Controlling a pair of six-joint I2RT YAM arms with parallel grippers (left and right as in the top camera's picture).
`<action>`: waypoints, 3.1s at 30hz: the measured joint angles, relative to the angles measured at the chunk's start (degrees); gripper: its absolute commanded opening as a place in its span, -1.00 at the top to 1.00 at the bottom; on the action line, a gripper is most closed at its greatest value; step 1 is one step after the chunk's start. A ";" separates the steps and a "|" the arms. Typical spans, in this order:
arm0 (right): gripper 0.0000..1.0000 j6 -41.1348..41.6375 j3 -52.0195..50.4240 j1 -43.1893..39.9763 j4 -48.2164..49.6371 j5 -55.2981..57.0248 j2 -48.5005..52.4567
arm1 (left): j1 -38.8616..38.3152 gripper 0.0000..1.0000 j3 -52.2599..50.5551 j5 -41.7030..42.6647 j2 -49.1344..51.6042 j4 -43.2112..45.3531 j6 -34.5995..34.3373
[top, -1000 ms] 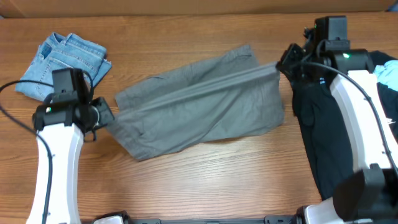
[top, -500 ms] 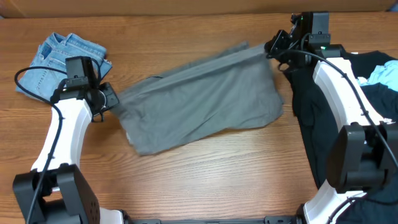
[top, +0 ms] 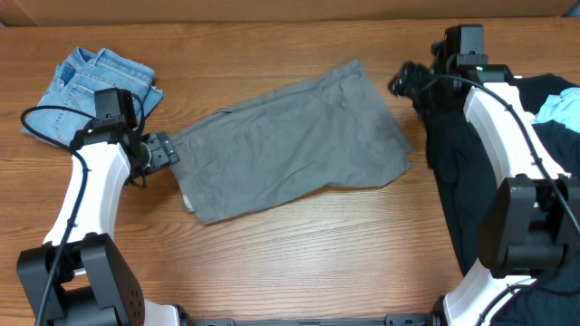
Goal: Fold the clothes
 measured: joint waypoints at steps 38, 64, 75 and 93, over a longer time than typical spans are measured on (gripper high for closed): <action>0.09 -2.08 -15.89 -0.68 -21.66 7.04 -1.55 | 0.57 0.17 -12.02 10.95 -0.35 0.04 10.10; 0.30 -11.02 -13.49 8.00 -1.38 -8.81 -3.80 | 3.58 -0.87 -4.83 15.65 3.13 -2.86 9.86; 0.30 -9.01 -19.37 11.06 0.48 -9.40 -2.56 | 0.44 -0.47 -6.47 22.10 9.90 5.95 9.68; 0.40 -8.81 -16.68 8.57 -4.57 -9.53 -3.21 | 0.24 0.92 4.79 17.22 15.58 -21.51 10.32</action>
